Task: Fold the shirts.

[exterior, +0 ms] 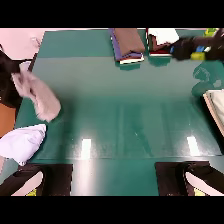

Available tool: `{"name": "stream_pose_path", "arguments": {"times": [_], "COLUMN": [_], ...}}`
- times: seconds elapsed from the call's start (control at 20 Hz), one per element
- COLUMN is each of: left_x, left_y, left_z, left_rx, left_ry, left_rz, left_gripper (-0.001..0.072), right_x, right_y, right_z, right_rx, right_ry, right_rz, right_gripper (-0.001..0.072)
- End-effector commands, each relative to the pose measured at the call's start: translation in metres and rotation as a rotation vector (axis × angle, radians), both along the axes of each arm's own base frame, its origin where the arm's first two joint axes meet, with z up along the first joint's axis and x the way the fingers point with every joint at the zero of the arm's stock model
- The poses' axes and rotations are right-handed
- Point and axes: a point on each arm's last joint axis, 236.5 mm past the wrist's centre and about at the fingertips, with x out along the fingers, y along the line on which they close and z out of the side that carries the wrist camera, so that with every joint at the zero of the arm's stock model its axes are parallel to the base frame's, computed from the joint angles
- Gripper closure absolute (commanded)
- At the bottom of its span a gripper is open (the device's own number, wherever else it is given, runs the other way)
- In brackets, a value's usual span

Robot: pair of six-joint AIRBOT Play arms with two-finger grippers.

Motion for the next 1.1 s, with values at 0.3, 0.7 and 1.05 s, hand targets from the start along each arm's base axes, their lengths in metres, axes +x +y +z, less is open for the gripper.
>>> {"name": "stream_pose_path", "arguments": {"times": [0.3, 0.7, 1.05], "left_x": [-0.065, -0.119, -0.002], "left_y": [-0.245, -0.482, -0.323], "left_z": [0.11, -0.056, -0.073], "left_rx": [-0.184, -0.25, -0.074], "left_ry": [-0.26, 0.083, 0.213], "left_rz": [-0.664, -1.155, -0.739], "left_gripper": [0.0685, 0.0429, 0.0222], "right_x": [-0.01, -0.008, -0.006], "right_y": [-0.038, -0.062, -0.063], "right_z": [0.115, 0.103, 0.092], "right_rx": [0.022, -0.006, -0.014], "right_ry": [-0.271, -0.222, -0.193], "right_rz": [-0.099, -0.151, -0.15], "right_gripper": [0.0693, 0.0693, 0.0693]}}
